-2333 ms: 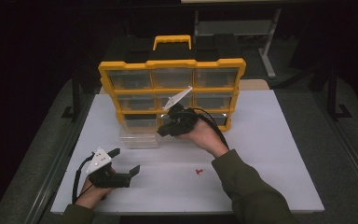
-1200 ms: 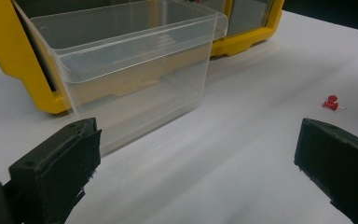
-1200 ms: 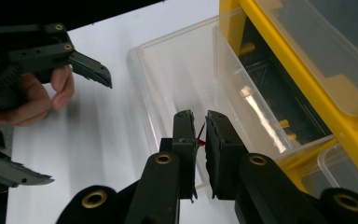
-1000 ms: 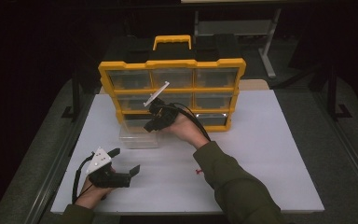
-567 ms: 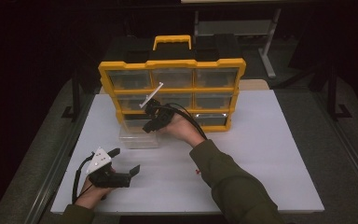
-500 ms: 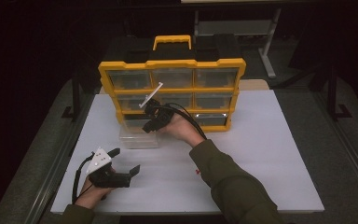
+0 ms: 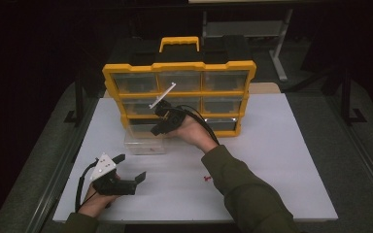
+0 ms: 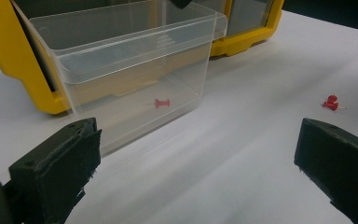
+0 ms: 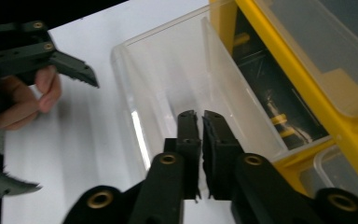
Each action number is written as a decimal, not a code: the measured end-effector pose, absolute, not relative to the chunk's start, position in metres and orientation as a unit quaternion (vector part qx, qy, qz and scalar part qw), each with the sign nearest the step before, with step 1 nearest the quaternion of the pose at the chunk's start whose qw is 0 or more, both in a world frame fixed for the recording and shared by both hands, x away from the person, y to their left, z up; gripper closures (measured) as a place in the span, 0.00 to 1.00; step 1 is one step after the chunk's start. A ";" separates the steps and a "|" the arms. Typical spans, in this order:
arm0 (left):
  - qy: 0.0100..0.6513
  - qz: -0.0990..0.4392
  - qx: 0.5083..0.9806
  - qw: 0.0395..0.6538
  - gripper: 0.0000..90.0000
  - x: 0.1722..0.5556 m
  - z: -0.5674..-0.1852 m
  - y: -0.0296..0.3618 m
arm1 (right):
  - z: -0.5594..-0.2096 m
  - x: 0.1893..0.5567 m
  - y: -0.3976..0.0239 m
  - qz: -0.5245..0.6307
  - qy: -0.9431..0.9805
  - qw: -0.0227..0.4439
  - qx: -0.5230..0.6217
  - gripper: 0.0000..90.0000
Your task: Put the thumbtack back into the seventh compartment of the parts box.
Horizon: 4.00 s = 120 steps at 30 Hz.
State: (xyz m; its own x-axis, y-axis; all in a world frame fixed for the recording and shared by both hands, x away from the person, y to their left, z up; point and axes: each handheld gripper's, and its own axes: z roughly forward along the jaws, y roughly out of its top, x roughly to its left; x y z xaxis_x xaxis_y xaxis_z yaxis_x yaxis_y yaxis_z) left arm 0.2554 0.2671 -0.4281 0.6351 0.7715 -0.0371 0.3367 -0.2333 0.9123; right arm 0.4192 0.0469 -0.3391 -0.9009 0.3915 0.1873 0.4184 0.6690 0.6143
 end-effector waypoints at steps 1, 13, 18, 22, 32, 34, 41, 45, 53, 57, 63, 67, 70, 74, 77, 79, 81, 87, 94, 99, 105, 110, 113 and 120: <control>0.367 0.218 0.755 0.498 0.00 0.255 -0.428 0.267 | -0.338 0.418 0.046 -0.342 -0.913 0.023 -0.223 0.99; 0.371 0.217 0.750 0.503 0.00 0.255 -0.429 0.265 | -0.333 0.414 0.019 -0.368 -0.910 0.017 -0.191 0.99; 0.371 0.217 0.751 0.502 0.00 0.255 -0.429 0.265 | -0.333 0.410 0.010 -0.369 -0.908 0.011 -0.196 0.99; 0.372 0.216 0.750 0.502 0.00 0.255 -0.429 0.265 | -0.334 0.408 0.002 -0.371 -0.907 0.010 -0.198 0.99; 0.372 0.217 0.751 0.501 0.00 0.255 -0.429 0.265 | -0.337 0.402 -0.015 -0.374 -0.904 0.007 -0.209 0.97; 0.372 0.216 0.751 0.500 0.00 0.255 -0.429 0.265 | -0.338 0.400 -0.018 -0.373 -0.903 0.008 -0.213 0.93; 0.373 0.217 0.751 0.500 0.00 0.255 -0.429 0.265 | -0.345 0.398 -0.029 -0.387 -0.897 -0.013 -0.214 0.73; 0.372 0.216 0.752 0.499 0.00 0.255 -0.429 0.265 | -0.347 0.397 -0.035 -0.392 -0.894 -0.016 -0.214 0.65; 0.371 0.217 0.753 0.498 0.00 0.255 -0.429 0.265 | -0.353 0.391 -0.045 -0.389 -0.897 -0.015 -0.210 0.46; 0.371 0.217 0.753 0.499 0.00 0.255 -0.429 0.265 | -0.357 0.388 -0.048 -0.390 -0.898 -0.026 -0.204 0.37; 0.372 0.216 0.753 0.498 0.00 0.255 -0.429 0.266 | -0.363 0.381 -0.053 -0.385 -0.899 -0.030 -0.207 0.27; 0.373 0.216 0.752 0.499 0.00 0.255 -0.429 0.265 | -0.367 0.377 -0.057 -0.390 -0.895 -0.027 -0.216 0.27; 0.373 0.217 0.751 0.499 0.00 0.255 -0.429 0.266 | -0.370 0.374 -0.060 -0.388 -0.896 -0.027 -0.215 0.27; 0.374 0.216 0.749 0.503 0.00 0.255 -0.430 0.266 | -0.373 0.372 -0.066 -0.387 -0.896 -0.030 -0.214 0.27; 0.372 0.217 0.750 0.502 0.00 0.255 -0.430 0.266 | -0.378 0.368 -0.073 -0.387 -0.895 -0.027 -0.221 0.27; 0.375 0.216 0.746 0.506 0.00 0.255 -0.429 0.266 | -0.380 0.366 -0.075 -0.388 -0.894 -0.026 -0.222 0.27; 0.375 0.216 0.746 0.506 0.00 0.255 -0.429 0.266 | -0.382 0.365 -0.076 -0.386 -0.896 -0.025 -0.219 0.27; 0.376 0.215 0.746 0.507 0.00 0.255 -0.429 0.266 | -0.384 0.358 -0.081 -0.386 -0.897 -0.021 -0.216 0.28; 0.374 0.217 0.747 0.506 0.00 0.255 -0.429 0.266 | -0.389 0.351 -0.088 -0.378 -0.900 -0.015 -0.216 0.29; 0.376 0.215 0.745 0.507 0.00 0.255 -0.429 0.265 | -0.393 0.346 -0.095 -0.373 -0.904 -0.013 -0.208 0.31; 0.375 0.215 0.747 0.506 0.00 0.255 -0.429 0.265 | -0.400 0.339 -0.103 -0.367 -0.907 -0.005 -0.205 0.36; 0.374 0.216 0.750 0.502 0.00 0.255 -0.429 0.265 | -0.406 0.335 -0.109 -0.359 -0.911 0.005 -0.204 0.43; 0.374 0.216 0.748 0.503 0.00 0.255 -0.430 0.265 | -0.408 0.334 -0.111 -0.354 -0.913 0.008 -0.202 0.47; 0.373 0.216 0.750 0.501 0.00 0.255 -0.429 0.266 | -0.415 0.334 -0.108 -0.340 -0.921 0.008 -0.187 0.61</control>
